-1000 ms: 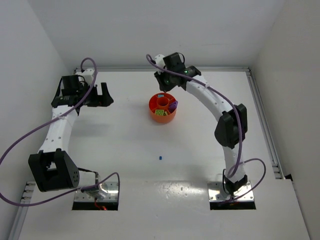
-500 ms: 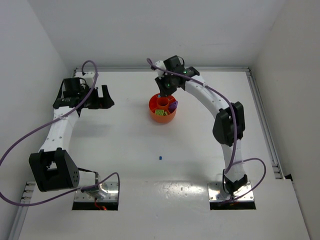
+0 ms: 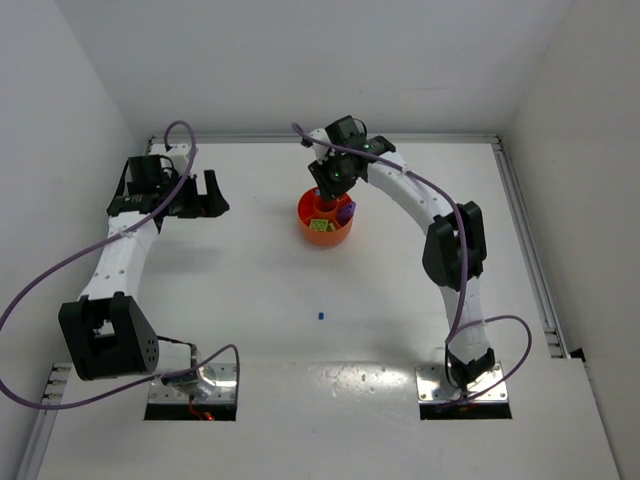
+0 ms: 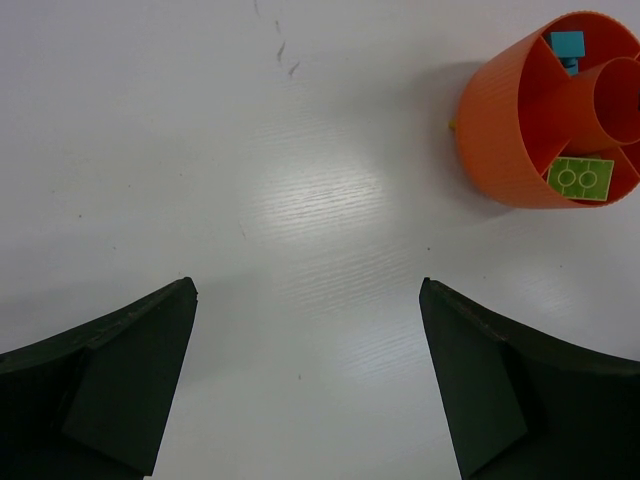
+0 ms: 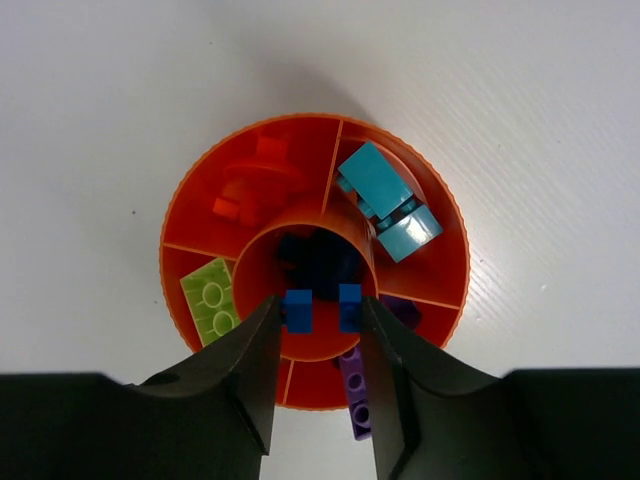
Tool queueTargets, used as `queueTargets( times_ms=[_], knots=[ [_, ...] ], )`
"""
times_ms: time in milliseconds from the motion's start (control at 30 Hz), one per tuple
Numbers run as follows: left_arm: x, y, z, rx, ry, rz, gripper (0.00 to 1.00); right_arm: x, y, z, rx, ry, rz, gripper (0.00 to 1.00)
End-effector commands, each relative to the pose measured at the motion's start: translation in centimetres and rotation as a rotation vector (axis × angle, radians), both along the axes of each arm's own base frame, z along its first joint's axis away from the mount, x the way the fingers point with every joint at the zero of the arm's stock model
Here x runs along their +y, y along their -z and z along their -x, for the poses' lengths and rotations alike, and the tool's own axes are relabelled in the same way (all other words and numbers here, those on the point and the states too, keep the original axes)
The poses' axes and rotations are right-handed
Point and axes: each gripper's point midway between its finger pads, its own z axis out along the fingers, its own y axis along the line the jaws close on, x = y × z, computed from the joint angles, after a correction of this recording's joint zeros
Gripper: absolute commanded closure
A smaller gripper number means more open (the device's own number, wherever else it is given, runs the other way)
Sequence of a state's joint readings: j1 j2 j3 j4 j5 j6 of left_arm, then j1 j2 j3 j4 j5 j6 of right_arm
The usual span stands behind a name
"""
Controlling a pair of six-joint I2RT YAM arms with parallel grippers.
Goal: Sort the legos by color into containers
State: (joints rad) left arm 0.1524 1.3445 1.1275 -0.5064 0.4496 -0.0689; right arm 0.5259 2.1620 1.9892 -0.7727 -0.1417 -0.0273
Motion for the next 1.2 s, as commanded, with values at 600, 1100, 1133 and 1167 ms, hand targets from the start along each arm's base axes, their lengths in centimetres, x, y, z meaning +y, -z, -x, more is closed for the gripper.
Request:
queueTargets(
  times_ms=[600,1100,1133,1167],
  knots=[
    [-0.2,-0.8,-0.4,-0.038,0.021,0.030,0.00,0.6,-1.9,0.6,-0.048,-0.042,-0.022,0.86],
    [-1.6,-1.4,0.0,-0.083,0.115,0.017,0.00,2.2,-6.5,5.2,-0.039,-0.219,-0.193,0.78],
    [-1.9,-1.4,0.3,-0.089,0.129,0.010,0.00,2.0,-5.8,6.8,0.000,-0.259,-0.202,0.78],
    [-1.9,-1.4,0.3,-0.089,0.129,0.010,0.00,1.6,-5.8,7.7,-0.005,-0.313,-0.191,0.76]
  ],
)
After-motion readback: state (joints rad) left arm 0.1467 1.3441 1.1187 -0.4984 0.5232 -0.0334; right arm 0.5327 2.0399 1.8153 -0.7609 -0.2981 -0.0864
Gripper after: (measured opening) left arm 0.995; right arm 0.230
